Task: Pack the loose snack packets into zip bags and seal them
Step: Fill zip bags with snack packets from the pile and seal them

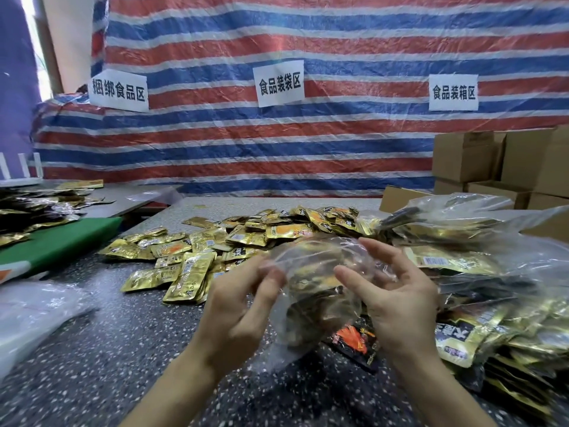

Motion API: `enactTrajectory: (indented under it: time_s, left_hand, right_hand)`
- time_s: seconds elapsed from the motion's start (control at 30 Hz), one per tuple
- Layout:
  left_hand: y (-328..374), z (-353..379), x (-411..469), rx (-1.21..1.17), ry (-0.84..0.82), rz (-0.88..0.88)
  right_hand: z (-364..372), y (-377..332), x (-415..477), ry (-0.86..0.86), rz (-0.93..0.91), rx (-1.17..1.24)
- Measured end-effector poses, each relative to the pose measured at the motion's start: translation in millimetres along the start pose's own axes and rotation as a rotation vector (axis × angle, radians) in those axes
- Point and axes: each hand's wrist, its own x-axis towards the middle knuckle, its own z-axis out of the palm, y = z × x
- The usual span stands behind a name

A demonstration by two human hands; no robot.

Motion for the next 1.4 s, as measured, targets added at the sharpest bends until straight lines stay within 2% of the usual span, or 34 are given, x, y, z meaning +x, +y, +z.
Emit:
enactTrajectory:
  time_s: [0.1,0.17,0.27,0.47,0.67,0.87,1.03,1.2,1.4]
  left_hand:
    - [1.8,-1.0,4.1,-0.141,0.091,-0.153]
    - [0.0,-1.6,6.3,-0.242,0.144,-0.227]
    - [-1.3,-3.2,8.5,-0.302,0.196,-0.260]
    - [4.4,-8.7,14.9,-0.396,0.243,-0.226]
    - [6.7,-9.8,19.5,-0.531,0.241,-0.221]
    - [-1.9,-15.6,19.8,-0.564,0.308,-0.307]
    - [0.0,-21.9,21.4,-0.569,0.316,-0.266]
    - [4.1,-25.9,22.6,-0.427,0.338,-0.194]
    - [-3.4,-32.4,24.0,-0.268,0.353,-0.213]
  right_hand:
    - [-7.6,-2.5,6.8,-0.163,0.222,-0.007]
    - [-9.1,-5.3,7.2,-0.285,0.300,0.001]
    - [-6.3,-8.0,4.7,-0.360,0.222,0.028]
    - [-4.6,-16.7,5.6,-0.288,0.078,0.182]
    - [1.4,-19.5,11.9,-0.389,0.075,0.369]
    - [-5.8,-18.6,12.3,-0.294,0.114,0.385]
    - [-0.3,-15.4,12.3,-0.131,0.009,0.152]
    - [-0.2,-11.7,13.4,-0.079,-0.056,0.079]
    - [5.2,-17.0,19.1,-0.075,-0.093,0.045]
